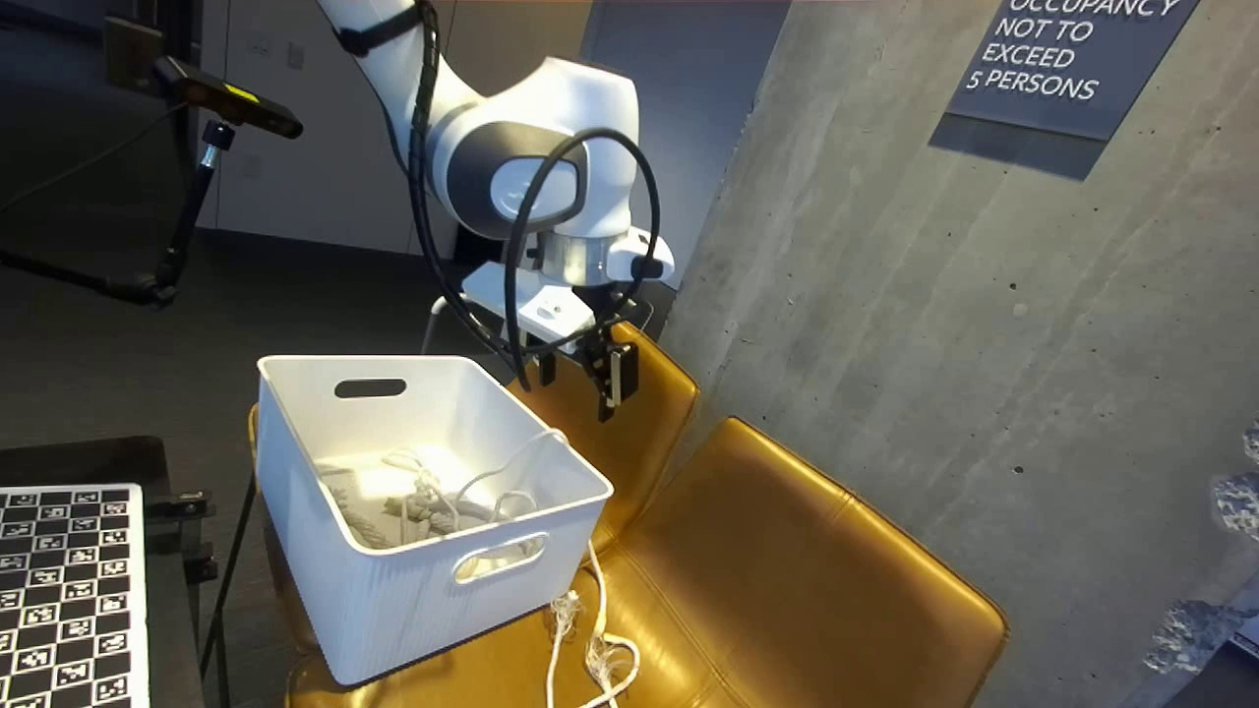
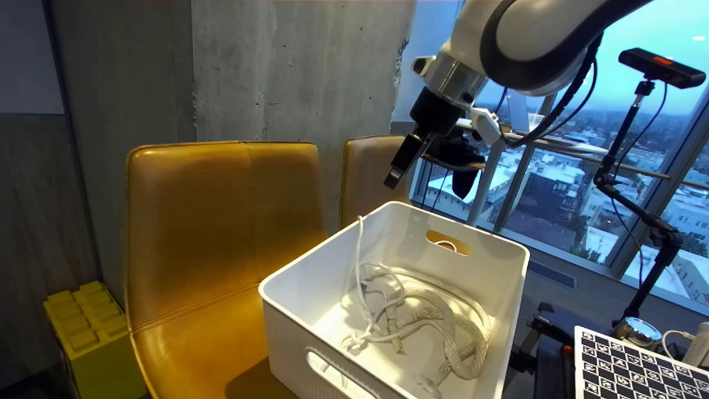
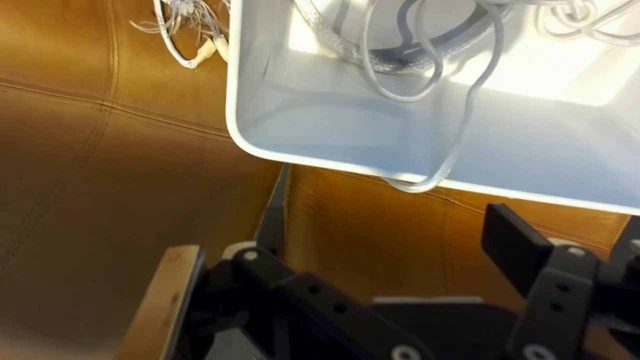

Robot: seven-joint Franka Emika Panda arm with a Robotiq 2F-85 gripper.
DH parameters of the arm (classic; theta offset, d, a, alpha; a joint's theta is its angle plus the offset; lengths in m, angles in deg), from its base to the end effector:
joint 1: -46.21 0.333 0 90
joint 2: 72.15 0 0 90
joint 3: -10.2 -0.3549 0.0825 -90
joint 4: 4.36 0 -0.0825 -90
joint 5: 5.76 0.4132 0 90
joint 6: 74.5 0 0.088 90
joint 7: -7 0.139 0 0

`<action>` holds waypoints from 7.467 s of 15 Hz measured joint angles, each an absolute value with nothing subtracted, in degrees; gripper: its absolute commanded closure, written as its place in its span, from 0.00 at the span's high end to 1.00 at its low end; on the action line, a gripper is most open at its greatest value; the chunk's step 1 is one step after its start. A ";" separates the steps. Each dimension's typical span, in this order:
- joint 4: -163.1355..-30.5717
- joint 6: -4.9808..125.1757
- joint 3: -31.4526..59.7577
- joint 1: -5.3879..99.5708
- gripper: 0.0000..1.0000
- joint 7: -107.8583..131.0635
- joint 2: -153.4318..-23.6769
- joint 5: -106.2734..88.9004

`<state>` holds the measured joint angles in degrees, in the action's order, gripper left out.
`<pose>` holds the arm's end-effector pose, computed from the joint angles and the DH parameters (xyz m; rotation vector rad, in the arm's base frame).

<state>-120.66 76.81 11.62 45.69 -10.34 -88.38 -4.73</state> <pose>0.6664 -0.0221 0.3290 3.0257 0.3903 0.4987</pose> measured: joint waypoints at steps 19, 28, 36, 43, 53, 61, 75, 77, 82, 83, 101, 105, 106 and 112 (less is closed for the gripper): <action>-98.37 71.68 11.19 46.81 1.00 -2.79 -110.10 -6.58; -97.40 70.81 11.78 48.90 0.84 2.61 -111.87 -8.06; -97.47 70.58 12.94 51.28 0.20 7.56 -111.87 -10.40; -97.08 69.76 14.22 52.50 0.00 10.68 -111.80 -11.33; -95.11 61.99 14.21 53.17 0.55 11.80 -105.07 -11.51; -100.67 61.57 14.23 52.91 1.00 11.80 -104.33 -13.48; -103.65 61.69 14.38 52.35 1.00 11.80 -104.34 -14.65; -103.60 61.69 14.38 52.40 1.00 11.80 -104.35 -14.66; -102.89 61.72 14.39 52.38 0.91 11.80 -105.12 -14.79; -102.68 61.72 14.41 52.38 0.75 11.80 -105.33 -14.91; -101.92 61.84 14.80 52.89 0.01 11.86 -106.71 -15.74; -108.23 64.36 13.75 53.90 0.01 11.76 -99.74 -15.75; -110.87 65.11 13.13 54.15 0.01 11.66 -96.77 -15.75; -126.65 69.40 7.15 54.51 0.01 9.88 -77.96 -15.53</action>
<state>-126.65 69.40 7.15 54.51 9.88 -77.96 -15.53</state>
